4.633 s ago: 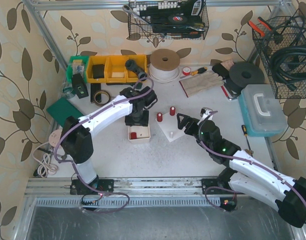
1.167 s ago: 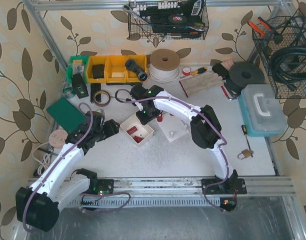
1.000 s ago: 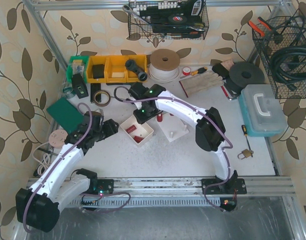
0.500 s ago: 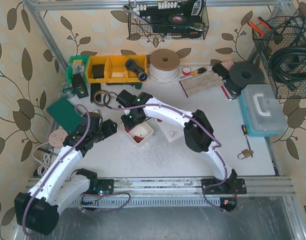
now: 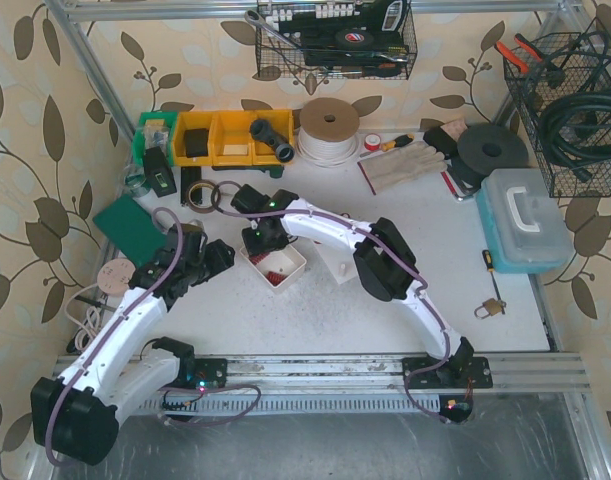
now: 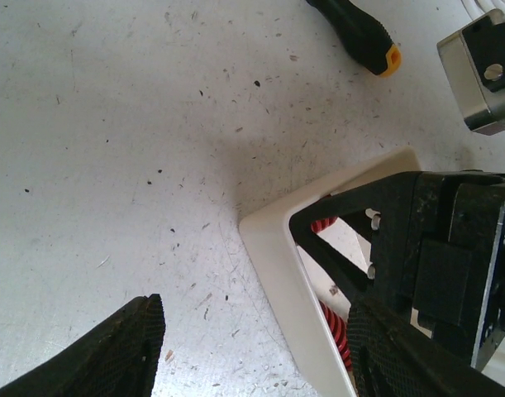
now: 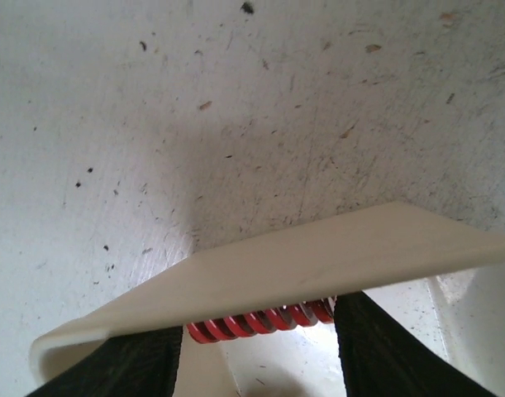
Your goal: Install the large spring
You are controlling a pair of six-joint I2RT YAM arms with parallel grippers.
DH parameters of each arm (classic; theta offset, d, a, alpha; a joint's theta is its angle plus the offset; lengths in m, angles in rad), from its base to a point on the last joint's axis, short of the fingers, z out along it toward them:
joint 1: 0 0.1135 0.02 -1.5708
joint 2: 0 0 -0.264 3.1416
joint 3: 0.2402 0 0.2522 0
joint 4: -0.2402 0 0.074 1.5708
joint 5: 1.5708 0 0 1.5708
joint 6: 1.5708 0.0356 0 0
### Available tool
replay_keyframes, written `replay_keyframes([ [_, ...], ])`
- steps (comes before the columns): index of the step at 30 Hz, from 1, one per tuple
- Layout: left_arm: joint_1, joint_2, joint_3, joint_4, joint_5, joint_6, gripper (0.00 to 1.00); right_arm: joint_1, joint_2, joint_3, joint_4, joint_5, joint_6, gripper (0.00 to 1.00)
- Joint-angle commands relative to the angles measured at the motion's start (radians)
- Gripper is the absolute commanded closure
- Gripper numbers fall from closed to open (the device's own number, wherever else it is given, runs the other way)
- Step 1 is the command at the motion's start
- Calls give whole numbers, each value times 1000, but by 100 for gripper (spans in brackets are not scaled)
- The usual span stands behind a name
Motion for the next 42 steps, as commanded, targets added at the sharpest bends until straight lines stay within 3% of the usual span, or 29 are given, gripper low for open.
replay_keyframes([
  [1, 13, 6, 4, 10, -17, -8, 36, 5, 30, -19, 21, 74, 79, 48],
  [8, 13, 8, 5, 16, -13, -2, 36, 9, 24, -50, -42, 170, 69, 48],
  [21, 13, 7, 1, 24, -4, 1, 36, 47, -152, -183, -64, 231, 59, 50],
  [30, 13, 5, 0, 30, 3, 5, 36, 49, -170, -231, 78, 83, 238, 49],
  [37, 13, 4, -2, 36, 16, 14, 36, 30, -130, -236, 60, 120, 381, 56],
  [42, 13, 8, -3, 48, 27, 19, 36, 38, -161, -271, 82, 189, 462, 50],
])
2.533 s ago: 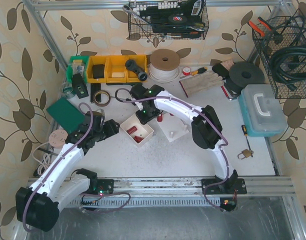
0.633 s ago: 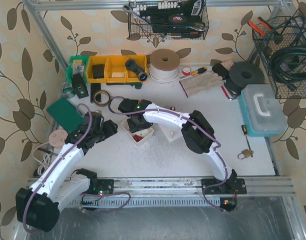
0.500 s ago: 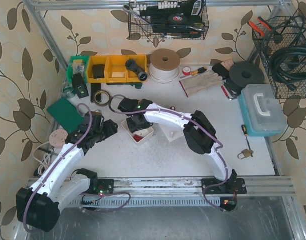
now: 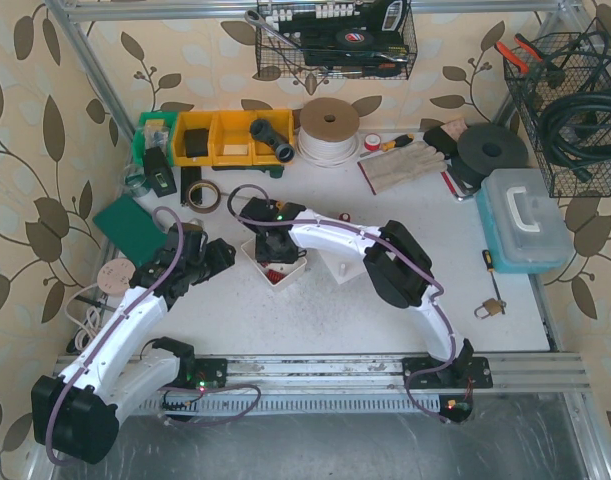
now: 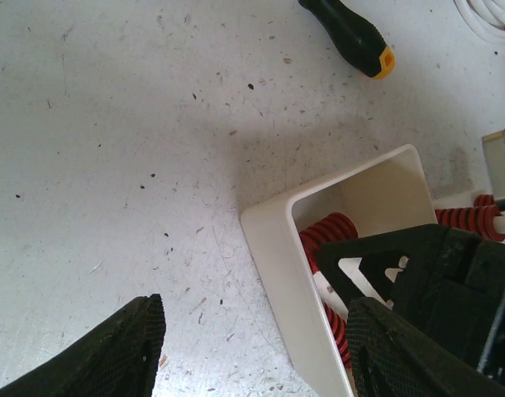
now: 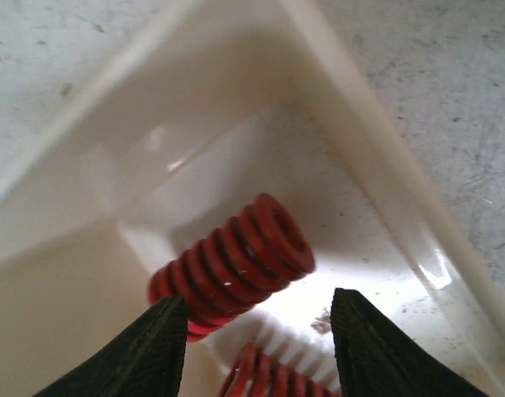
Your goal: Install the large spring
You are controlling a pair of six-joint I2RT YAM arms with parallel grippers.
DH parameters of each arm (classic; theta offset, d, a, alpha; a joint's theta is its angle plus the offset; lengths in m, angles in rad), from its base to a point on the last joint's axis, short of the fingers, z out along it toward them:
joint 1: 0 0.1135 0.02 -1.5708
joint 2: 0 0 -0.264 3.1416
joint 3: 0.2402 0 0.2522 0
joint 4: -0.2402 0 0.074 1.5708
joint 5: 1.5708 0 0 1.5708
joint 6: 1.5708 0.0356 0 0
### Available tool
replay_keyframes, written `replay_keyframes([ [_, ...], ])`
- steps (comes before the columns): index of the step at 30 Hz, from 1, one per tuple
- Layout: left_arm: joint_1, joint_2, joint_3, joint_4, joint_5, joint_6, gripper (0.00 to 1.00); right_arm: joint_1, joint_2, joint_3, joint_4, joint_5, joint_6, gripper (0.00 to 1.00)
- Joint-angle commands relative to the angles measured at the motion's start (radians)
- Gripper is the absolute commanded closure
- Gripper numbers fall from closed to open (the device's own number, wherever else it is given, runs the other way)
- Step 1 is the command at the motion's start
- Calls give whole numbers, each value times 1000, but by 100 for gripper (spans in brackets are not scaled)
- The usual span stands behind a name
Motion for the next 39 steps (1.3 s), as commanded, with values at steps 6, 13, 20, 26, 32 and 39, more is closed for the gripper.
replay_keyframes([
  [6, 13, -12, -6, 32, 22, 23, 36, 1, 63, 49, -42, 59, 198, 47],
  [13, 14, -33, -11, 33, 29, 29, 36, -20, 75, 29, 25, 31, 233, 45],
  [20, 13, -81, -8, -5, 37, 33, 37, -40, 126, 57, 0, -23, 285, 44],
  [26, 13, -88, -23, 16, 29, 28, 37, -41, 108, 52, -40, 21, 244, 44],
  [32, 13, -89, -27, 24, 26, 22, 37, -55, 135, 58, -100, 6, 146, 57],
  [39, 13, -81, -29, 32, 24, 18, 37, -55, 124, -12, -67, -66, 119, 93],
])
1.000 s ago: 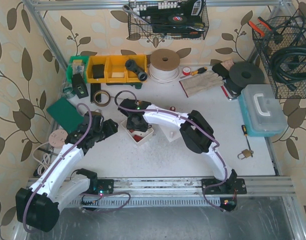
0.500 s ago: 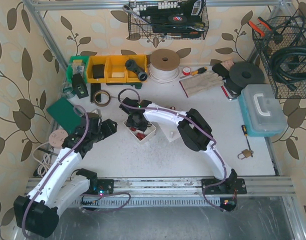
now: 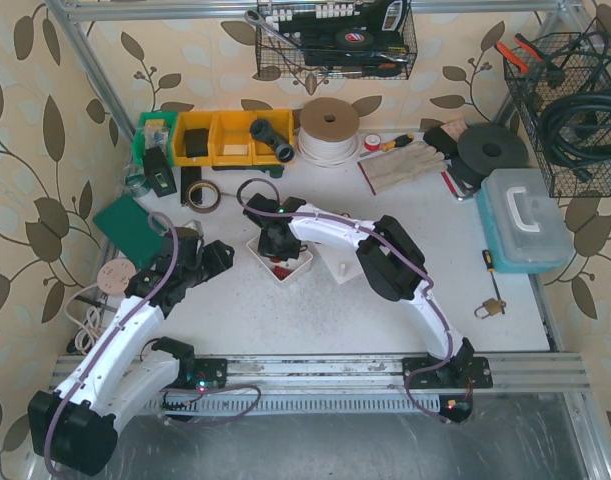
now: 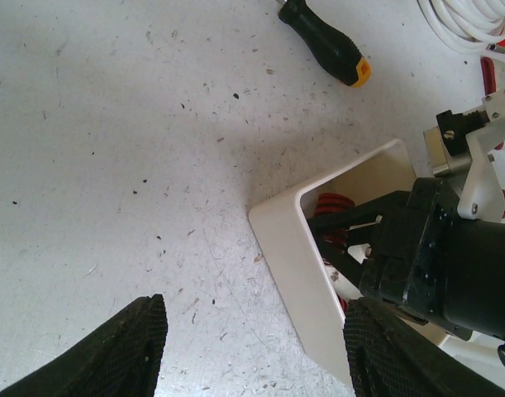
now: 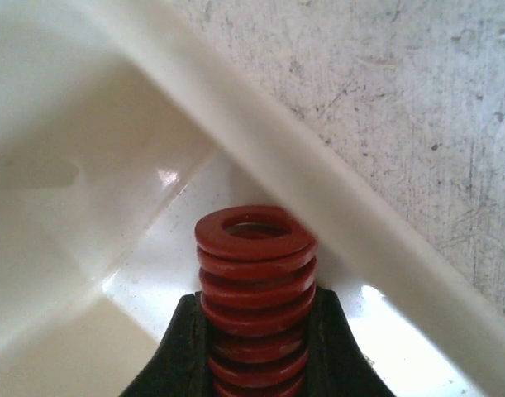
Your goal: Install the large spring
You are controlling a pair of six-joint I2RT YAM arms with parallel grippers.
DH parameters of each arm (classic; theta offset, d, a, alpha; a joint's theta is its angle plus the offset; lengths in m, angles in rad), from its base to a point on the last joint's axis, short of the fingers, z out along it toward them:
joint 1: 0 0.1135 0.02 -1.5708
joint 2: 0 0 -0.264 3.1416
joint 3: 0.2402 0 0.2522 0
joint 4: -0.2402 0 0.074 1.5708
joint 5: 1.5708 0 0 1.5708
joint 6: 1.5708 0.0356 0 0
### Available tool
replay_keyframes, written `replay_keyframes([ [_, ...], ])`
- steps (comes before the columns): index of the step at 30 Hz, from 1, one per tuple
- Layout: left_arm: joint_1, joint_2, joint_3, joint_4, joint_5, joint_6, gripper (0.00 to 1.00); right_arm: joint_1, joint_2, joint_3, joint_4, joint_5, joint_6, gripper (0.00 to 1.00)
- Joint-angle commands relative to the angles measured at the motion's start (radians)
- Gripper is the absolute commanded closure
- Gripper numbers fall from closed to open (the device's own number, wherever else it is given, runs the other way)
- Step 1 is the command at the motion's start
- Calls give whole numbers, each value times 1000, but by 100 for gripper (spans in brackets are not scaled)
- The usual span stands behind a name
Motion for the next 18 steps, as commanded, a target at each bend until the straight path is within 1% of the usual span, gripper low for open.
replay_keyframes([
  [1, 13, -6, -6, 27, 17, 8, 37, -4, 30, -67, -33, -29, -35, 97],
  [2, 13, -6, -8, 30, 17, 9, 37, -4, 25, -64, -36, -26, -44, 100],
  [6, 14, 9, -2, 40, 41, 19, 36, -3, 8, -14, -39, -42, -124, 100],
  [11, 14, 100, 55, 21, 113, 53, 37, -6, -29, 50, -76, -78, -287, 100],
  [14, 18, 111, 94, 11, 168, 74, 37, -5, -92, 23, -53, -103, -391, 100],
  [18, 22, 118, 176, -49, 203, 74, 37, -4, -229, -82, 44, -119, -515, 100],
])
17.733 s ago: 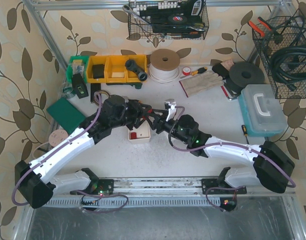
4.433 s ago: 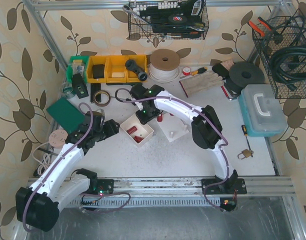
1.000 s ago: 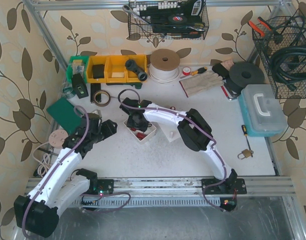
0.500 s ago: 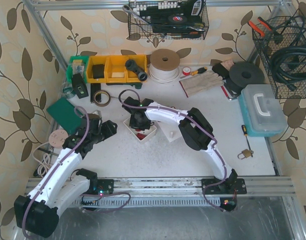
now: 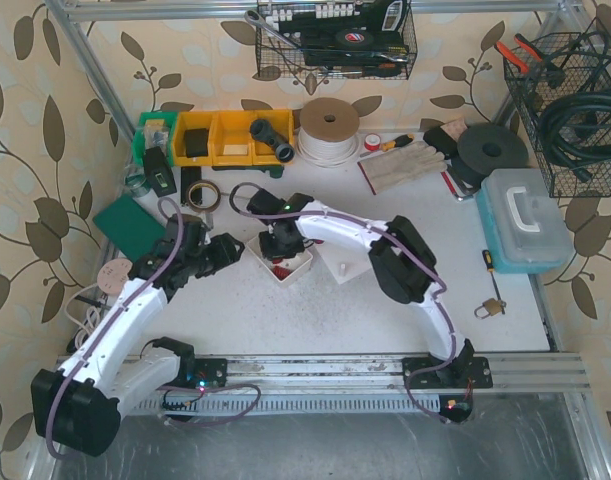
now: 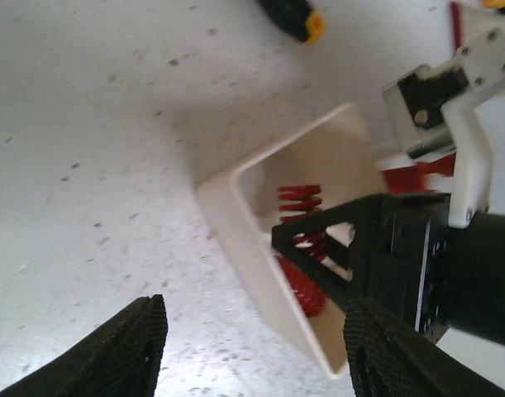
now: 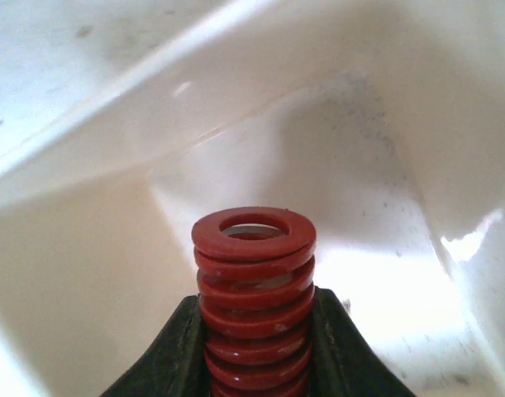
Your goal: Install the large spring
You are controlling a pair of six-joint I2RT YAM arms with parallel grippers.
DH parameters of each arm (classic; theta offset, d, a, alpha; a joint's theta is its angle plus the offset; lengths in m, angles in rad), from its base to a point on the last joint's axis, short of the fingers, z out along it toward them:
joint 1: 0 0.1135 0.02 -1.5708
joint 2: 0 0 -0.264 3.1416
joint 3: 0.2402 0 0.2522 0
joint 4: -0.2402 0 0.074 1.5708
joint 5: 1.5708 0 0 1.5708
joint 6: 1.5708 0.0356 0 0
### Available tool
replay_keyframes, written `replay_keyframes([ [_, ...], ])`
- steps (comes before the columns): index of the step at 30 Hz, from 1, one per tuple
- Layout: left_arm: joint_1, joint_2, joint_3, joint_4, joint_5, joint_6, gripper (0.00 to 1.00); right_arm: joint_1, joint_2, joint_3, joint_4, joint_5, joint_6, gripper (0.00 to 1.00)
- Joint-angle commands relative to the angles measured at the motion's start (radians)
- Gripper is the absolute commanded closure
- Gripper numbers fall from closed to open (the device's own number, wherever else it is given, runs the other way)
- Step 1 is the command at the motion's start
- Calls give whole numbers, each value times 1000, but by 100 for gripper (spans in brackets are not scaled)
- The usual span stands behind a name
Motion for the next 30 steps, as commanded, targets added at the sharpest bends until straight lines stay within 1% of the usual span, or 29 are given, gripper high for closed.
replay_keyframes([
  [1, 15, -3, 126, -51, 81, 30, 37, 2, -206, -89, 91, -35, -205, 100],
  [4, 18, 2, 183, -102, 90, 21, 37, 1, -274, -133, 134, -43, -298, 100],
  [7, 22, 8, 222, -120, 111, 7, 37, 5, -329, -165, 170, -55, -365, 100],
  [10, 30, 18, 246, -114, 152, -18, 37, 7, -412, -236, 263, -76, -406, 100],
  [12, 39, 31, 263, -96, 201, -46, 36, 14, -472, -318, 334, -89, -447, 100],
  [14, 49, 51, 281, -52, 275, -101, 36, 22, -546, -405, 421, -97, -515, 100],
  [17, 51, 88, 298, 75, 405, -191, 35, 29, -654, -534, 545, -101, -614, 100],
  [19, 49, 114, 291, 184, 493, -261, 34, 29, -708, -584, 587, -105, -662, 100],
  [23, 40, 184, 251, 382, 646, -403, 33, 30, -783, -642, 615, -130, -756, 100],
  [25, 27, 220, 245, 403, 694, -439, 32, 29, -824, -686, 654, -155, -803, 100],
  [27, 13, 249, 260, 394, 736, -441, 31, 28, -854, -709, 670, -173, -861, 100],
  [30, -3, 271, 298, 381, 780, -435, 30, 24, -860, -678, 584, -200, -941, 100],
])
